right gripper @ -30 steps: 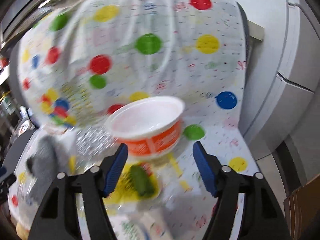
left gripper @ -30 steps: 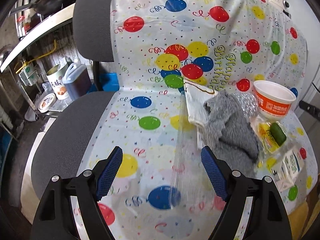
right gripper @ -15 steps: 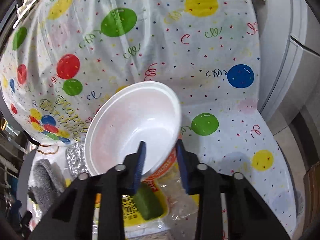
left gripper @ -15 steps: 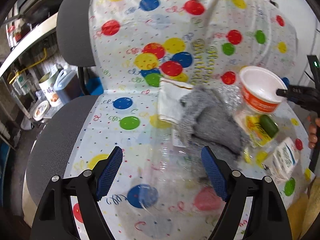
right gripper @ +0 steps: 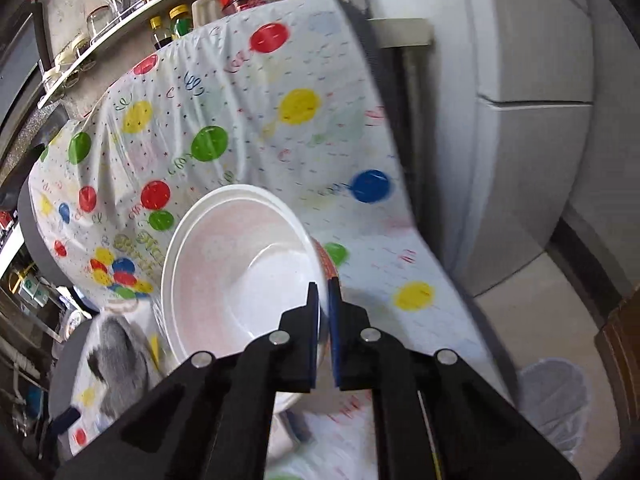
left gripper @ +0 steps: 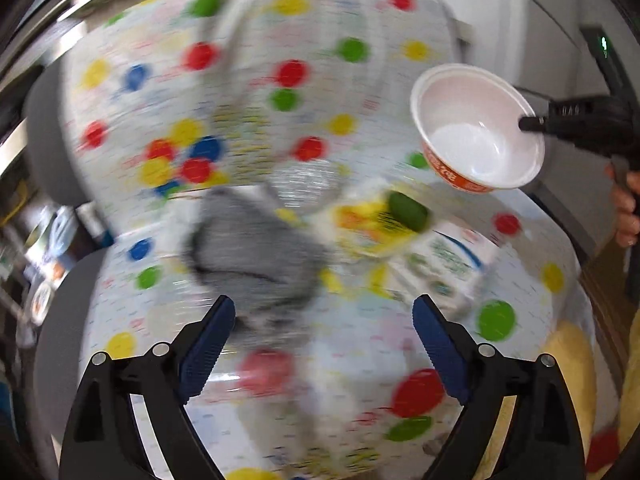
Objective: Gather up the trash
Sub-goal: 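Lift the paper bowl with the right tool while the left tool grasps the grey cloth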
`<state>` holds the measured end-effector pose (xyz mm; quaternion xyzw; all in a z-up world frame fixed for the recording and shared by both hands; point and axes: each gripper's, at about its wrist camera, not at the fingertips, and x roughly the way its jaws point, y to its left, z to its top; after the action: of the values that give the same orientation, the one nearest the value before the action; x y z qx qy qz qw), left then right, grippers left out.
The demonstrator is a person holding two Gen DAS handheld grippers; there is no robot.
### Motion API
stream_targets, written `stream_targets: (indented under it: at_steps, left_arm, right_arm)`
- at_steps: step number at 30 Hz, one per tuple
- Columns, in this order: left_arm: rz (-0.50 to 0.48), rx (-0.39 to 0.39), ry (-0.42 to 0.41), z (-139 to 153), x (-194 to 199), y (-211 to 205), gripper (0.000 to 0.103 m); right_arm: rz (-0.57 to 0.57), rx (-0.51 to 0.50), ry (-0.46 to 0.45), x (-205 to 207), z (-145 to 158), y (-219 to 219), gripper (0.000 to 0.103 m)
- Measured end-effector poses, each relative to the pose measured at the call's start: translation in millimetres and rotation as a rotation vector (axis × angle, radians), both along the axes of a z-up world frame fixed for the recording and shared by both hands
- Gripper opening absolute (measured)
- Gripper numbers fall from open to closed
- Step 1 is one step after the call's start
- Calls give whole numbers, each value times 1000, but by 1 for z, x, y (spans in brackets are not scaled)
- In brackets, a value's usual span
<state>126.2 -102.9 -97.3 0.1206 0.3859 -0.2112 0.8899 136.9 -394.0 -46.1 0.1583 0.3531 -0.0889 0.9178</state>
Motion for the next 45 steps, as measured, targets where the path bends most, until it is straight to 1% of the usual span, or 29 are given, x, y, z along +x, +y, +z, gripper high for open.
stream_targets:
  at_steps: [1, 3, 7, 9, 14, 18, 22, 24, 26, 27, 29, 30, 32, 35, 36, 37, 39, 41, 42, 44, 45]
  left_arm:
    - [-33, 16, 13, -5, -2, -13, 90]
    - [-65, 17, 45, -13, -2, -28, 90]
    - [-81, -2, 95, -23, -2, -46, 90]
    - [-77, 0, 104, -25, -1, -50, 90]
    - [-71, 8, 114, -30, 6, -61, 90]
    - [-97, 30, 129, -39, 2, -72, 90]
    - [-132, 79, 127, -57, -3, -86, 90]
    - [-120, 128, 127, -68, 1, -93, 90]
    - [-102, 148, 120, -70, 1, -92, 90]
    - [-95, 133, 115, -65, 1, -87, 90]
    - [-92, 73, 96, -50, 0, -74, 90]
    - [-70, 51, 82, -40, 2, -65, 90]
    - [7, 25, 48, -23, 11, -44, 90]
    - [163, 39, -6, -8, 26, -12, 90]
    - [215, 62, -5, -10, 36, -2, 90]
    - [243, 74, 10, -13, 43, 3, 90]
    - [283, 62, 88, -28, 64, 15, 89]
    - [297, 52, 131, -39, 75, 19, 87]
    - [296, 43, 139, -43, 79, 20, 86]
    - [289, 23, 149, -44, 82, 20, 59]
    - [287, 11, 147, -43, 82, 20, 52]
  right_arm:
    - [1, -4, 6, -11, -2, -5, 6]
    - [-4, -10, 12, -32, -6, -15, 6]
    - [-28, -11, 17, -64, -20, -22, 6]
    - [-43, -13, 18, -77, -25, -26, 6]
    - [-74, 18, 2, -90, -33, -33, 6]
    - [-81, 27, 6, -92, -37, -37, 6]
    - [-84, 30, 11, -93, -40, -39, 6]
    - [-87, 39, 10, -94, -40, -40, 6]
    - [-88, 38, 11, -96, -41, -40, 6]
    - [-87, 35, 11, -96, -41, -41, 6]
    - [-88, 24, 10, -96, -39, -40, 6]
    - [-88, 17, 7, -95, -38, -39, 6]
    - [-85, 7, 0, -93, -36, -35, 6]
    - [-68, 1, -7, -86, -34, -27, 6]
    - [-62, -3, -8, -84, -34, -23, 6]
    - [-55, -6, -7, -82, -34, -19, 6]
    - [-42, -6, -2, -79, -35, -14, 6]
    - [-35, -10, 3, -78, -35, -9, 6]
    - [-32, -10, 5, -77, -35, -8, 6]
    - [-32, -11, 5, -78, -34, -8, 6]
    - [-35, -8, 3, -79, -34, -9, 6]
